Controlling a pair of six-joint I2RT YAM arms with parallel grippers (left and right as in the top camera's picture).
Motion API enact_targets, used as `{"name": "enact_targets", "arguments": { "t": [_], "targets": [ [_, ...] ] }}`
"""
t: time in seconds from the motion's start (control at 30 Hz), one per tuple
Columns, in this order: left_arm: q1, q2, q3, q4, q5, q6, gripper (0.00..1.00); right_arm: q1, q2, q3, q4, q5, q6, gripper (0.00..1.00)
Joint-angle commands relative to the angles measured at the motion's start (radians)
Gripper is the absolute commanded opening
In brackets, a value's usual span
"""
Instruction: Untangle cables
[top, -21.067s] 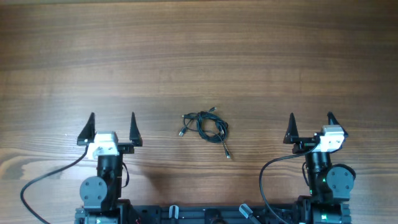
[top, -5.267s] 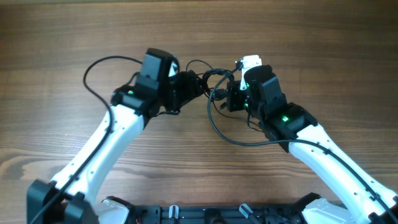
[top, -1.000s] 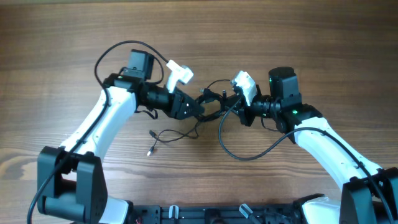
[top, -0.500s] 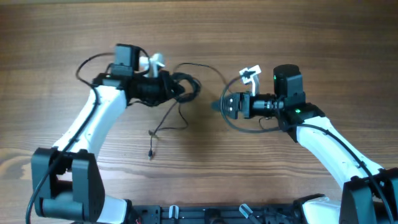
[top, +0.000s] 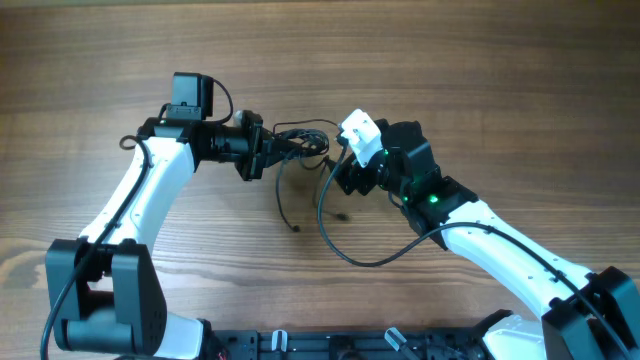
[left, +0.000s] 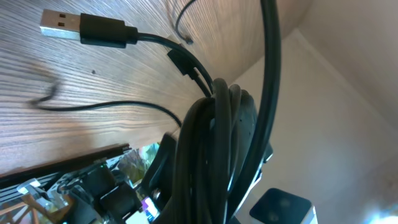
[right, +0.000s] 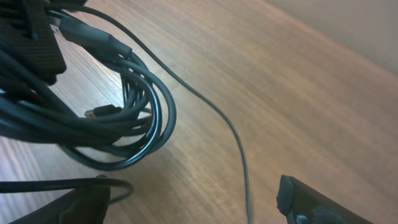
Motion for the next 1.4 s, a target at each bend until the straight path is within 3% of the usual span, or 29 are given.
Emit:
{"name": "enact_targets", "arguments": {
  "t": [0.0,0.1,0.2,0.3,0.4,0.63,0.77,0.9,0.97,1.0,1.03,1.07,1.13,1.17,1.23,1.37],
  "targets": [
    [0.01,-0.018,0.002,0.004,0.046,0.069,0.04,0.0,-0.013,0.01,-0.03,-0.134,-0.103,0.87],
    [0.08,-0.018,0.002,0.067,0.033,0.119,0.04,0.0,-0.041,0.011,-0.185,-0.129,-0.092,0.94],
    [0.156,-0.018,0.002,0.121,0.034,0.154,0.04,-0.002,-0.209,0.011,-0.273,-0.125,-0.077,0.96],
    [0.14,-0.018,0.002,0.111,0.108,0.223,0.04,-0.003,-0.304,0.011,-0.207,-0.071,-0.077,0.91],
    [0.072,-0.018,0.002,0.105,0.191,0.228,0.04,-0.003,-0.237,0.011,-0.193,-0.071,-0.134,0.86],
    [-0.034,-0.018,0.002,0.105,0.197,0.22,0.04,0.0,-0.196,0.011,-0.069,-0.184,-0.187,0.83],
    [-0.034,-0.018,0.002,0.067,0.198,0.204,0.04,0.0,-0.196,0.011,-0.065,-0.239,-0.208,0.64],
    [-0.034,-0.018,0.002,0.052,0.204,0.19,0.04,0.0,-0.167,0.011,-0.066,-0.333,-0.208,0.57],
    [-0.034,-0.018,0.002,0.053,0.249,0.19,0.04,0.0,-0.141,0.011,-0.065,-0.333,-0.208,0.47],
    [-0.034,-0.018,0.002,0.052,0.266,0.191,0.04,0.0,-0.135,0.011,-0.052,-0.333,-0.207,0.33],
    [-0.034,-0.018,0.002,0.052,0.269,0.191,0.05,0.0,-0.135,0.011,-0.031,-0.333,-0.205,0.1],
    [-0.034,-0.018,0.002,0.053,0.269,0.191,0.09,0.0,-0.135,0.011,-0.003,-0.333,-0.175,0.05],
    [-0.033,-0.018,0.002,0.053,0.268,0.21,0.39,-0.01,-0.137,0.011,0.029,-0.333,0.039,0.04],
    [-0.031,-0.018,0.002,0.062,0.269,0.274,0.5,-0.027,-0.14,0.011,0.024,-0.333,0.134,0.04],
    [0.004,-0.018,0.002,0.085,0.268,0.472,0.91,-0.115,-0.147,0.011,-0.002,-0.457,0.361,0.04],
    [0.131,-0.018,0.002,0.099,0.269,0.692,0.94,-0.303,-0.146,0.011,-0.029,-0.984,0.45,0.04]
  ]
}}
